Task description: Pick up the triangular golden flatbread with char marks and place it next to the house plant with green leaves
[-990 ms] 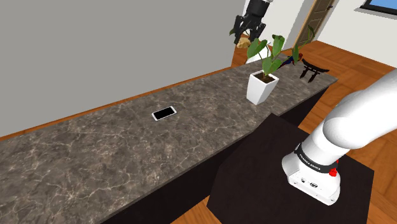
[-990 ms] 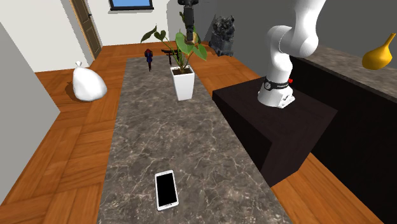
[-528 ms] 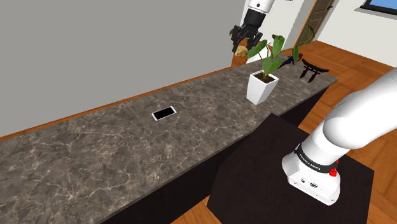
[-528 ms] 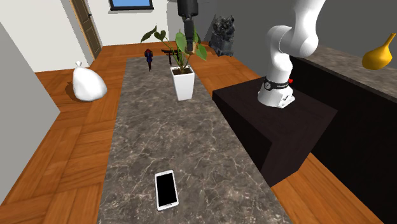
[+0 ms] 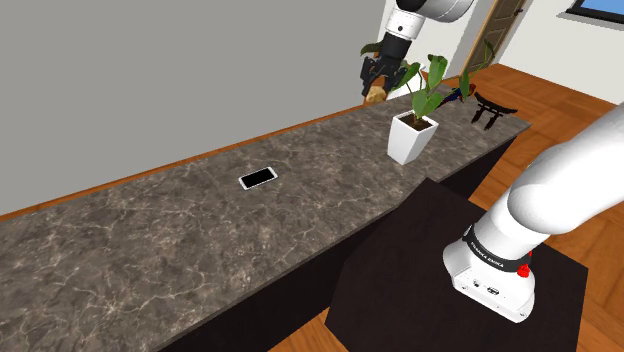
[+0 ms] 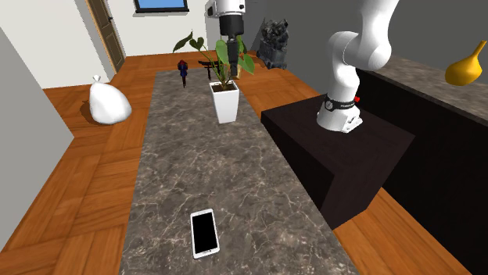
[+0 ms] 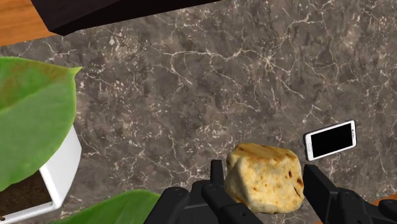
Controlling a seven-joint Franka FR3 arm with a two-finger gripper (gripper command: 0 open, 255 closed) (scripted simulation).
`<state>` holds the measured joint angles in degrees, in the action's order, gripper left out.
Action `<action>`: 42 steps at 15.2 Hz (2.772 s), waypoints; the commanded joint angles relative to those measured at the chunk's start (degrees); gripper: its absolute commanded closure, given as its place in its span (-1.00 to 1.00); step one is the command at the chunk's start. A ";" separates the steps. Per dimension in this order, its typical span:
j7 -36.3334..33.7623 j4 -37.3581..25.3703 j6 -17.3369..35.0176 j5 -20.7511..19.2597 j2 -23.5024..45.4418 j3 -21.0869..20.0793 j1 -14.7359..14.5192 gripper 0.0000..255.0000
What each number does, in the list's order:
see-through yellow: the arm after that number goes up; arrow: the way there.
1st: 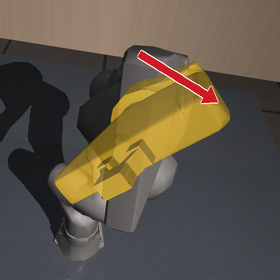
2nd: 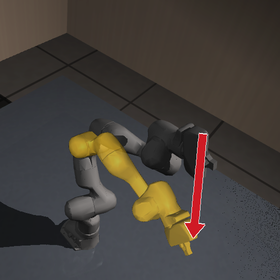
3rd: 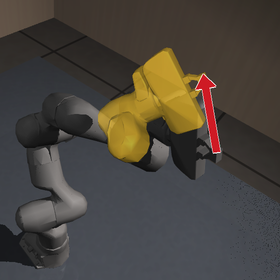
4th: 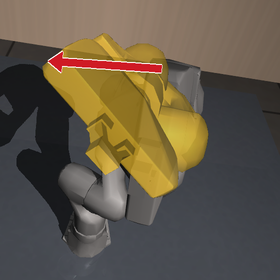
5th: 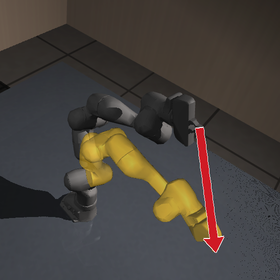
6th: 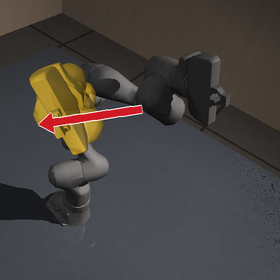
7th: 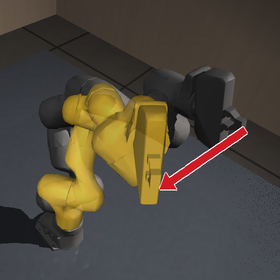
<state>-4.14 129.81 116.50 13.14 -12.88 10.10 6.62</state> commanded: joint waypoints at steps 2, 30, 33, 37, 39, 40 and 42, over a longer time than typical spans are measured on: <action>0.74 1.62 2.20 0.37 0.65 0.11 -0.02 1.00; 10.48 10.46 23.01 9.04 14.09 0.29 -1.31 1.00; 12.05 10.74 25.08 10.70 16.13 0.09 -1.39 1.00; 14.33 10.91 27.74 13.16 19.00 -0.34 -1.37 1.00; 15.54 10.89 29.02 14.48 20.50 -0.64 -1.30 1.00; 16.16 10.86 29.65 15.16 21.26 -0.81 -1.26 1.00; 17.44 10.74 30.89 16.57 22.81 -1.20 -1.11 1.00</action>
<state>12.54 140.77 146.71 28.90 8.93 9.10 5.40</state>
